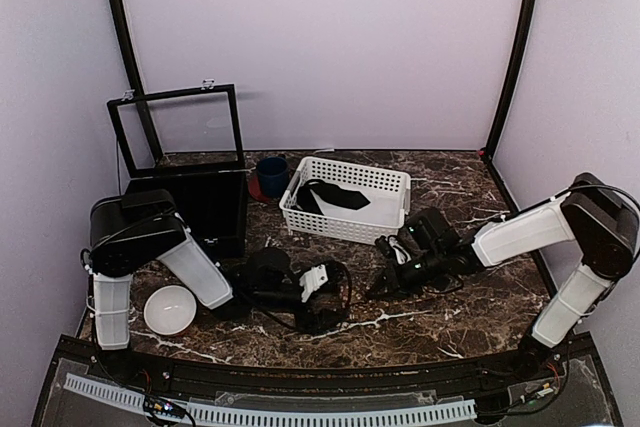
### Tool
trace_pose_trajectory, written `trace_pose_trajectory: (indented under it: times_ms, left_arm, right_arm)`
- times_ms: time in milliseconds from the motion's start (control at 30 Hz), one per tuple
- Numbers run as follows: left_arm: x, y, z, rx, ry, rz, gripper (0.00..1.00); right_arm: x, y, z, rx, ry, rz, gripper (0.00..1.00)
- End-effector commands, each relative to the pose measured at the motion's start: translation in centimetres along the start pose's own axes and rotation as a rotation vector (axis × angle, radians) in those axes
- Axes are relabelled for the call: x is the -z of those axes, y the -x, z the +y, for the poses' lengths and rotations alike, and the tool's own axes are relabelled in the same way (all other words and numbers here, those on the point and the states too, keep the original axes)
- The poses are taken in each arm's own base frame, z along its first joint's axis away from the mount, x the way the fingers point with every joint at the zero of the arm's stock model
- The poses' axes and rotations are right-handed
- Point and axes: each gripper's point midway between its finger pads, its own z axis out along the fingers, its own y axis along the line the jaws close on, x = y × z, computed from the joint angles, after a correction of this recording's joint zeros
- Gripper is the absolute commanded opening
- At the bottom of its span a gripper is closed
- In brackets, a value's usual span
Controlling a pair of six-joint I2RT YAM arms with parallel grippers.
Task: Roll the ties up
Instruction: Roll the tie at the center of the board.
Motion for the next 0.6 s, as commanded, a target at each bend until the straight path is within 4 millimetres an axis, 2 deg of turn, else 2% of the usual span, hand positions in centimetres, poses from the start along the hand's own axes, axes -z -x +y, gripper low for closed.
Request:
trace_pose_trajectory:
  times_ms: [0,167,400,567]
  left_arm:
    - [0.8,-0.3,-1.3,0.022,-0.043,-0.029,0.82]
    - [0.0,1.3,-1.1,0.030,-0.025,-0.112,0.85]
    - [-2.2,3.0,-0.7,0.028,-0.034,-0.156,0.85]
    - [-3.3,2.8,-1.1,-0.004,-0.060,-0.131,0.79]
  right_arm:
    - [0.5,-0.2,-2.0,-0.010,-0.046,-0.022,0.00]
    - [0.7,-0.1,-2.7,-0.015,-0.056,-0.029,0.00]
    - [0.6,0.0,-2.4,-0.016,-0.041,-0.029,0.00]
    - [0.6,0.0,-1.9,-0.009,-0.028,-0.025,0.00]
